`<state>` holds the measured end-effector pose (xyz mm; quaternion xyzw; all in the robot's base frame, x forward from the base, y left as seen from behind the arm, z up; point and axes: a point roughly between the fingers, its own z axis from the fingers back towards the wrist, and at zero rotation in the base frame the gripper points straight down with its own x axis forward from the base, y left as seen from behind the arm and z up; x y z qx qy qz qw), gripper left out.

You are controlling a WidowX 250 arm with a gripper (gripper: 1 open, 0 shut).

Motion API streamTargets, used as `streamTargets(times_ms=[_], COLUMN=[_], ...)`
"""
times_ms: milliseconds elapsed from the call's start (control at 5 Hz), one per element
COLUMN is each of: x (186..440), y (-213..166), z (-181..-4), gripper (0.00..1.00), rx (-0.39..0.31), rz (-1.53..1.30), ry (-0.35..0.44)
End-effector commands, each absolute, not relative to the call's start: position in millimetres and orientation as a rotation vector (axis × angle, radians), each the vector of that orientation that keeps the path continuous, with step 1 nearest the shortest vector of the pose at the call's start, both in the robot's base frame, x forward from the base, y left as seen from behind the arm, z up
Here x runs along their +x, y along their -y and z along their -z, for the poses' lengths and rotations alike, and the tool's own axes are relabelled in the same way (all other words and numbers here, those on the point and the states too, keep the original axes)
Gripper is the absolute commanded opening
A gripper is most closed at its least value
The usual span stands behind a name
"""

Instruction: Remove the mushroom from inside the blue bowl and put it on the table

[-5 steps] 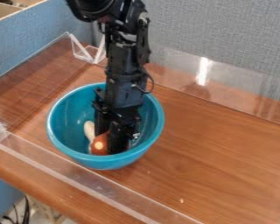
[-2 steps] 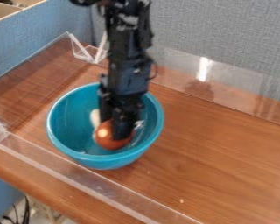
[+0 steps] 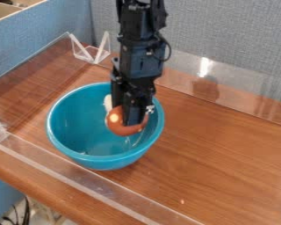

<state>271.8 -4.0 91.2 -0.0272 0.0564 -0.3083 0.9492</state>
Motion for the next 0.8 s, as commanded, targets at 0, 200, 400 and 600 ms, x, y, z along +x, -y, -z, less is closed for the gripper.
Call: streamTargets(times_ms=[0,200,400,600], x=[276,275,280,287], y=[6,19,36,61], z=[-135.1,-150.1,-156.3,-149.2], gripper=[0.00,0.00,0.00,0.00], rx=[-0.027,-0.024,-0.028,-0.042], rz=[0.632,0.657,0.705,0.772], ry=[0.001,0.014,0.020,0.005])
